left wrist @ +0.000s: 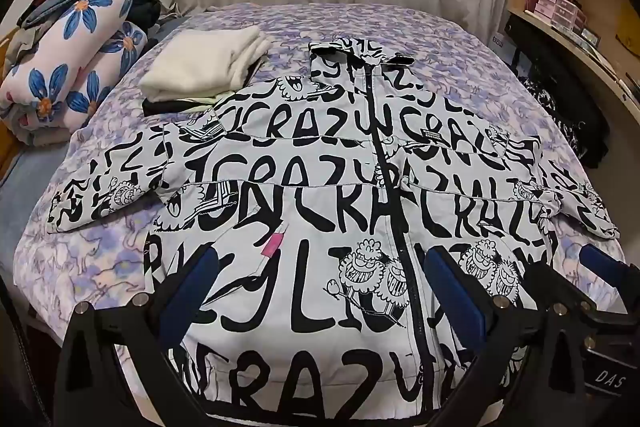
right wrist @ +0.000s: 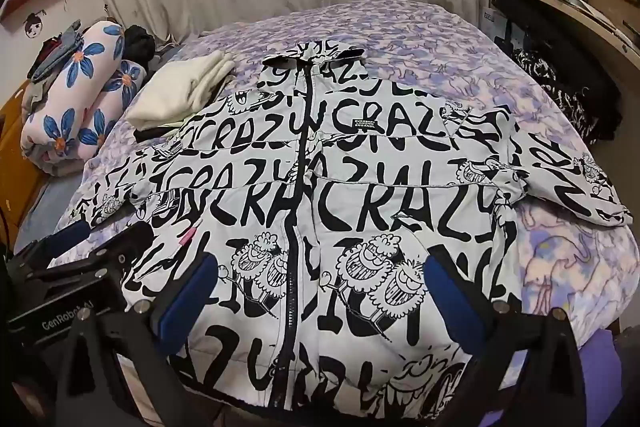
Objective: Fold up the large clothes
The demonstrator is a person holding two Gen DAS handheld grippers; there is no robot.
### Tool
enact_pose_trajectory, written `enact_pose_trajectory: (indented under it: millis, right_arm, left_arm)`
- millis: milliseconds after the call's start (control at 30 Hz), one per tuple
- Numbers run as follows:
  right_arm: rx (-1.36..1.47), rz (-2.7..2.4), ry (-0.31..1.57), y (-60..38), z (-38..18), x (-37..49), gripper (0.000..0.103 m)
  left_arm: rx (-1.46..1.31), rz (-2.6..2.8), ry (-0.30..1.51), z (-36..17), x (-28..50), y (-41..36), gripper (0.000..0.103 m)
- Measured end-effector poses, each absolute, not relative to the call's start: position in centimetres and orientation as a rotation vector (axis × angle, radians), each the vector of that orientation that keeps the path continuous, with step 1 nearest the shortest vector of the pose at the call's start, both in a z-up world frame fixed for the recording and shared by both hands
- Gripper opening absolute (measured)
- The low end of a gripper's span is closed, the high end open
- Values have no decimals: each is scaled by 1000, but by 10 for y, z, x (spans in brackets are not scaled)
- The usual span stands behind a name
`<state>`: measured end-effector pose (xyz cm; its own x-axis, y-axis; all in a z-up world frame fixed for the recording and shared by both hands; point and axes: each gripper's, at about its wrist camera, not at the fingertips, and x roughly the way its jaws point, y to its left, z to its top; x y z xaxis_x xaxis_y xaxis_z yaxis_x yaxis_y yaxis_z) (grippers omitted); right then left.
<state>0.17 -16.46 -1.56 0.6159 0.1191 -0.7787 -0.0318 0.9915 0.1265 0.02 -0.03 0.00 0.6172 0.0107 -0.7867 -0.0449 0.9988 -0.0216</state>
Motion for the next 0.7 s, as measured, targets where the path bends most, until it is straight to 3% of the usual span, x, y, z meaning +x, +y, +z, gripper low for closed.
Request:
enact_pose_trajectory:
  millis: [700]
  right_arm:
    - [-4, -6, 837, -157, -11, 7, 103]
  left_arm:
    - [-68, 33, 923, -7, 6, 5, 102]
